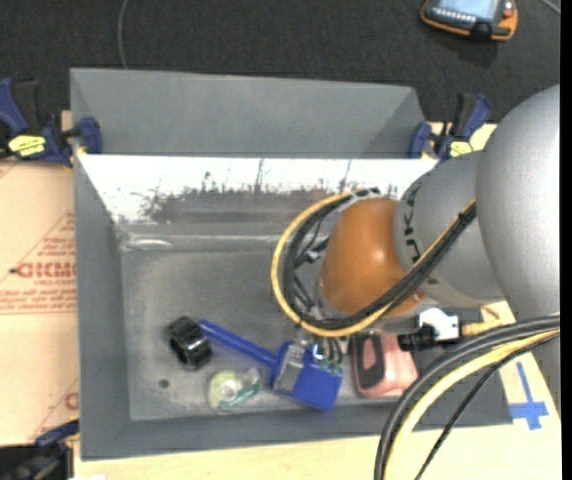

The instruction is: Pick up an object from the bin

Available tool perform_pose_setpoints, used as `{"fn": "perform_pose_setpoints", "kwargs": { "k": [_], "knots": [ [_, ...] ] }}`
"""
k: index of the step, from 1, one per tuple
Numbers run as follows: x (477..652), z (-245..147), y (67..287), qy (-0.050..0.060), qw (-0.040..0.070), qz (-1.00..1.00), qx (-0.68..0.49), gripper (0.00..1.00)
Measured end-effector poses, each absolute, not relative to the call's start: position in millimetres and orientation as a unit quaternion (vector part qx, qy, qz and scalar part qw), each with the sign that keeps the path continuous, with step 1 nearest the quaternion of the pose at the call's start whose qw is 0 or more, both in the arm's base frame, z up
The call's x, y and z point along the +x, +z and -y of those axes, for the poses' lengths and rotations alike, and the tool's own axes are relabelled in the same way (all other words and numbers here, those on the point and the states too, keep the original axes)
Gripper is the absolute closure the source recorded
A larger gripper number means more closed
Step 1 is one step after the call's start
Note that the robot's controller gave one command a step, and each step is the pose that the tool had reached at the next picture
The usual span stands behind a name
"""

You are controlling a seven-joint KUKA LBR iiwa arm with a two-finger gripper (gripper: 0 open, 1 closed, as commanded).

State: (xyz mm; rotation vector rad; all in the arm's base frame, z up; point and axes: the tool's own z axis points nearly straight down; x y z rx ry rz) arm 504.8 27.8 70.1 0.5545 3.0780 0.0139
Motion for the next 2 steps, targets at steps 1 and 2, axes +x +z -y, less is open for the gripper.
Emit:
{"fn": "perform_pose_setpoints", "kwargs": {
  "k": [1,2],
  "knots": [
    [521.9,-39.0,71.3,0.001,0.010,-1.000,-0.008,1.00],
    [521.9,-39.0,71.3,0.001,0.010,-1.000,-0.007,1.00]
  ]
}}
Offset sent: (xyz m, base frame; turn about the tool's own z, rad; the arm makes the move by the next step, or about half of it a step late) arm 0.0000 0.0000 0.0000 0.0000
